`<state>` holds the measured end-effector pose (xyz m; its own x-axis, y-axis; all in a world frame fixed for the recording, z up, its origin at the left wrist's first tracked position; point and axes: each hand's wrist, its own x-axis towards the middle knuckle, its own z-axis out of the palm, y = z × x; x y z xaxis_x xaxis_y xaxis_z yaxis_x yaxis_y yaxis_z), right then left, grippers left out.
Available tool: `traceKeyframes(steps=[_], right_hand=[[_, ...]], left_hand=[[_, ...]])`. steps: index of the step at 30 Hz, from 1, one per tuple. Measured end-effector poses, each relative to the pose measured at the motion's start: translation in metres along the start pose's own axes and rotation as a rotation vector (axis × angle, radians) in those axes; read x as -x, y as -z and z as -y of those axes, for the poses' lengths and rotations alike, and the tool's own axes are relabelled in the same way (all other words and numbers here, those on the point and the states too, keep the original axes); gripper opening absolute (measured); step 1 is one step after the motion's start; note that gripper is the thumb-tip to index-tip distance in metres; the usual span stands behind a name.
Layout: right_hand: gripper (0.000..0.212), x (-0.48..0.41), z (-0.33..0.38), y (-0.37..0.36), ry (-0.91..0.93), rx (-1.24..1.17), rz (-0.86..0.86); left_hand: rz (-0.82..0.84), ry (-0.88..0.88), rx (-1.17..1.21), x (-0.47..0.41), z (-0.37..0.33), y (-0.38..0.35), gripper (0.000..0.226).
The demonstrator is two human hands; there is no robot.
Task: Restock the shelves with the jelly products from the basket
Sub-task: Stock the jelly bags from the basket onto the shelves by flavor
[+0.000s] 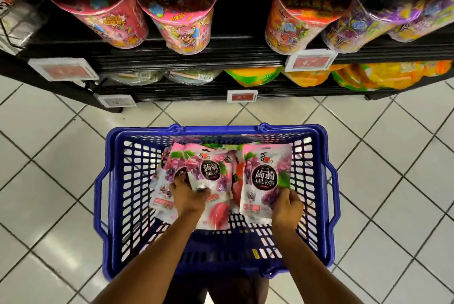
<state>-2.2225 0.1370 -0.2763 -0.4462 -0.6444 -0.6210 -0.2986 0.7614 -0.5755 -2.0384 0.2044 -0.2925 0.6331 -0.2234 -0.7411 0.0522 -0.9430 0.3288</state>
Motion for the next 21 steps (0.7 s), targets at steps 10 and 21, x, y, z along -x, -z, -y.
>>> traceKeyframes(steps=[10, 21], right_hand=[[0.054, 0.045, 0.040, 0.030, -0.413, -0.379, 0.546], [0.050, 0.175, 0.212, 0.147, -0.059, -0.421, 0.774]], left_hand=[[0.541, 0.202, 0.496, 0.035, -0.003, 0.078, 0.005], [0.521, 0.035, 0.748, 0.190, -0.109, 0.237, 0.025]])
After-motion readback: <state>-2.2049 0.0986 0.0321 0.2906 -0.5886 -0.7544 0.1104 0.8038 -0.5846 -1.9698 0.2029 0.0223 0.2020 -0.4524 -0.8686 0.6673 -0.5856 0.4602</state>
